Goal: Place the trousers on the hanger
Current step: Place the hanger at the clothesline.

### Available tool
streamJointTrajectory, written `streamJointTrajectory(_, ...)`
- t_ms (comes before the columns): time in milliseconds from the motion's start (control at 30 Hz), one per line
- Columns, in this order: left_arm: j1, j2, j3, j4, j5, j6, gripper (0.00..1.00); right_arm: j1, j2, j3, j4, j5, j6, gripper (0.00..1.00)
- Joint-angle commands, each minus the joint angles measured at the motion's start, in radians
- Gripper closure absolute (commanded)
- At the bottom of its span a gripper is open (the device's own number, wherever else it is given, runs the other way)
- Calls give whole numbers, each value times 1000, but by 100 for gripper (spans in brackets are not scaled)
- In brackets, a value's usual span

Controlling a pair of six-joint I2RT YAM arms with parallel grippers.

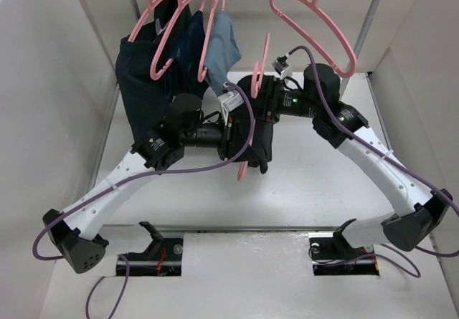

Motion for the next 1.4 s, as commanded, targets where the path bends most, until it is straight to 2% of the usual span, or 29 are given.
streamJointTrajectory(0,1,-16,32,243,101,-36,100,11,-3,46,194,-18,59,56)
streamJointTrajectory(33,16,-7,46,256,101,-48,100,11,-22,37,194,-18,50,45)
streamJointTrajectory(67,16,4,69,268,101,-59,100,20,-32,24,204,-18,50,41)
streamJointTrajectory(167,42,14,92,305,101,-90,100,20,-79,-25,204,5,41,38)
streamJointTrajectory(267,67,24,92,354,101,-142,100,20,-104,-54,204,14,41,38)
streamJointTrajectory(400,94,44,92,391,101,-177,100,20,-134,-106,204,14,52,47)
streamJointTrajectory(533,117,53,92,429,101,-211,100,20,-168,-186,204,43,61,47)
streamJointTrajectory(600,117,53,102,438,101,-225,100,20,-193,-209,204,53,61,50)
streamJointTrajectory(700,117,53,89,463,101,-251,100,20,-193,-221,204,65,61,61)
streamJointTrajectory(733,117,53,89,463,101,-251,100,20,-193,-209,204,65,61,73)
streamJointTrajectory(833,117,53,80,472,101,-251,100,20,-174,-178,204,65,61,89)
streamJointTrajectory(867,117,53,80,472,101,-251,100,20,-164,-168,204,65,61,100)
streamJointTrajectory(900,117,53,71,472,110,-251,100,20,-164,-157,204,53,61,100)
streamJointTrajectory(933,117,53,71,472,111,-251,88,20,-151,-129,204,53,61,100)
streamJointTrajectory(1000,117,53,80,472,155,-221,52,20,-138,-91,204,28,61,100)
streamJointTrajectory(1033,117,53,91,445,170,-199,24,20,-122,-41,204,10,61,100)
streamJointTrajectory(1067,117,53,103,422,183,-172,12,20,-99,-10,164,10,49,100)
streamJointTrajectory(1100,117,42,120,388,195,-73,0,20,-84,27,138,-5,35,100)
streamJointTrajectory(1200,127,16,229,135,183,159,0,20,3,212,-24,-38,-49,100)
streamJointTrajectory(1267,136,-10,279,-33,71,364,0,-11,49,338,-86,-77,-79,100)
streamJointTrajectory(1333,154,-71,280,-78,-39,447,0,-37,105,394,-103,-110,-79,100)
streamJointTrajectory(1367,154,-99,237,-79,-143,476,0,-64,117,415,-103,-120,-79,100)
